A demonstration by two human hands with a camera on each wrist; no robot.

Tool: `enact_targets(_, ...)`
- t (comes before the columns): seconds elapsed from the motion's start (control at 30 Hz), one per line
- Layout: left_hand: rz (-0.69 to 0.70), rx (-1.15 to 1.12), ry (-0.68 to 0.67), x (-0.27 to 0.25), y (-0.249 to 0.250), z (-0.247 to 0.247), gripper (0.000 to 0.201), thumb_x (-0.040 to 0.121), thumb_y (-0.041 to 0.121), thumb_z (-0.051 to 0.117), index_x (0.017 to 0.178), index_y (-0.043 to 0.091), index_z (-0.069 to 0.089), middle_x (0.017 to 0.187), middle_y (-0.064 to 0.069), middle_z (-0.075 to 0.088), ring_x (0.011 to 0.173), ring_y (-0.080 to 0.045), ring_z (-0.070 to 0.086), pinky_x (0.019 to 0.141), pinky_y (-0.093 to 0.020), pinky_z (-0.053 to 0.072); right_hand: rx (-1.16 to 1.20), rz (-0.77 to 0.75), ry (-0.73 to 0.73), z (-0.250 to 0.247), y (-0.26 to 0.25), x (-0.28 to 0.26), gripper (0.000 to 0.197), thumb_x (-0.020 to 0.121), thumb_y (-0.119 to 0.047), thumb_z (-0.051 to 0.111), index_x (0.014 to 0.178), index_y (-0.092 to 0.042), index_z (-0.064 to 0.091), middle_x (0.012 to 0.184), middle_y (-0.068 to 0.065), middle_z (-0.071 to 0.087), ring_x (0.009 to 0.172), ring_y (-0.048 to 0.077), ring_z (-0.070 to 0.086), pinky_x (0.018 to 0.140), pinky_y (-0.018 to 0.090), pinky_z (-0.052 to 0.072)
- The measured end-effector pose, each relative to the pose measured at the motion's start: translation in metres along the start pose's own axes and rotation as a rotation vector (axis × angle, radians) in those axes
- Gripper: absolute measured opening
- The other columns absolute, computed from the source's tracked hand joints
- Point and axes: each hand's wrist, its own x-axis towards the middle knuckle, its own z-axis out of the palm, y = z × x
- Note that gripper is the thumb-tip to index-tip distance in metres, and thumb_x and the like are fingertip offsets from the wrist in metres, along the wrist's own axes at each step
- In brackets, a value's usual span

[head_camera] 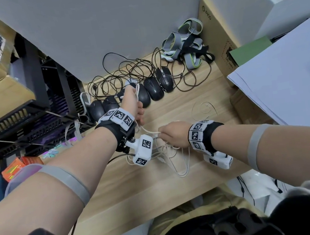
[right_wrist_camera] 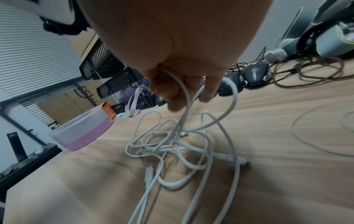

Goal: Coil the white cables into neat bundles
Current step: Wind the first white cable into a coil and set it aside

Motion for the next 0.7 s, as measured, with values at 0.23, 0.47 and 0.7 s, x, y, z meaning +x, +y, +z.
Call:
enact_targets(0.23,0.15,0.473,-0.07,-0.001,-0.006,-0.001,0.056,0.071,0.071,0.066,0.074,0.019,0.046,0.058,0.004,0.03,0.043,-0.012,0.022,0.046,-0.022,0.021,0.101,-0.103,0.293,-0.021,-0.001,0.005,0.028,0.101,-0.037,0.042,0.08,-0.021,0.049,0.074,-0.003,0.052,0.075,0.023,0.051,0.066,0.03,0.031)
enact_targets(0.47,0.225,1.02,-0.175,-0.002,-0.005,-0.002,0.086,0.073,0.094,0.043,0.061,0.011,0.067,0.053,-0.009,0.051,0.038,-0.019,0.044,0.042,-0.021,0.039,0.276,0.008,0.352,-0.038,0.001,0.014,0.047,0.076,-0.073,0.048,0.077,-0.031,0.069,0.07,-0.006,0.067,0.064,0.011,0.06,0.064,0.031,0.052)
enact_targets(0.7,0.126,1.125,-0.259,-0.001,-0.004,-0.016,0.068,0.074,0.078,0.066,0.051,0.02,0.04,0.049,-0.003,0.048,0.04,-0.021,0.039,0.044,-0.023,0.035,0.253,0.174,0.389,-0.034,0.023,0.012,0.048,0.084,-0.063,0.047,0.063,-0.02,0.049,0.06,-0.004,0.055,0.063,0.021,0.055,0.059,0.033,0.043)
